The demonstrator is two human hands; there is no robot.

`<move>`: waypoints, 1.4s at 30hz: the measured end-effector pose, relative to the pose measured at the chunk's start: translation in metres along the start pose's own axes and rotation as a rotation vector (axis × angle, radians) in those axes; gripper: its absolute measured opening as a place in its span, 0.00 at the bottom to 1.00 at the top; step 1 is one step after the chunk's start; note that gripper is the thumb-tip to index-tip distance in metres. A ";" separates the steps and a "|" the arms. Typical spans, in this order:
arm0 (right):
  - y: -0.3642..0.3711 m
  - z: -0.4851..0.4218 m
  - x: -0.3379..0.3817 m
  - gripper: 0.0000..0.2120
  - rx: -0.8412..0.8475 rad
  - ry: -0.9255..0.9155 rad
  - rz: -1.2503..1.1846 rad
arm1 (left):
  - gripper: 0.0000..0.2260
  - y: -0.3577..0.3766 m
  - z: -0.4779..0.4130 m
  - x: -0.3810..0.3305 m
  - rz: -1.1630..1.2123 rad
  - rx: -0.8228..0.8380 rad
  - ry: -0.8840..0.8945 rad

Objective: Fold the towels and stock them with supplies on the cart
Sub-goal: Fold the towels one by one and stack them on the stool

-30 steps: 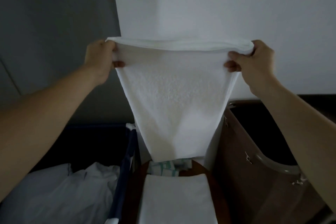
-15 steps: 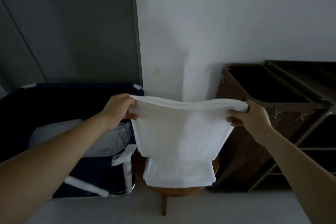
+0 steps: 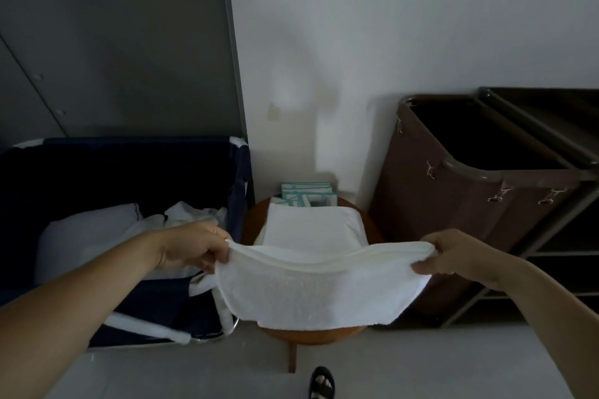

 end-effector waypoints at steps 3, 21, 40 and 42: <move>-0.012 -0.049 -0.004 0.09 0.008 0.017 -0.124 | 0.05 -0.014 -0.043 -0.012 0.115 -0.001 -0.047; 0.096 -0.357 -0.183 0.15 -0.271 0.542 -0.697 | 0.06 0.017 -0.403 0.090 0.281 -0.542 -0.269; 0.101 -0.387 -0.193 0.22 -0.443 0.547 -0.303 | 0.22 0.012 -0.409 0.099 0.182 -0.641 -0.241; 0.109 -0.372 -0.193 0.24 -0.443 0.516 -0.262 | 0.28 0.018 -0.396 0.108 0.174 -0.660 -0.231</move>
Point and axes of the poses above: each hand's wrist, its own z-axis away from the middle knuckle, its own y-axis out of the palm, x = y × z, the point moved 5 cm from there along -z, towards the middle knuckle, and after that the axes turned 4 degrees about -x, right-handed, at the moved point
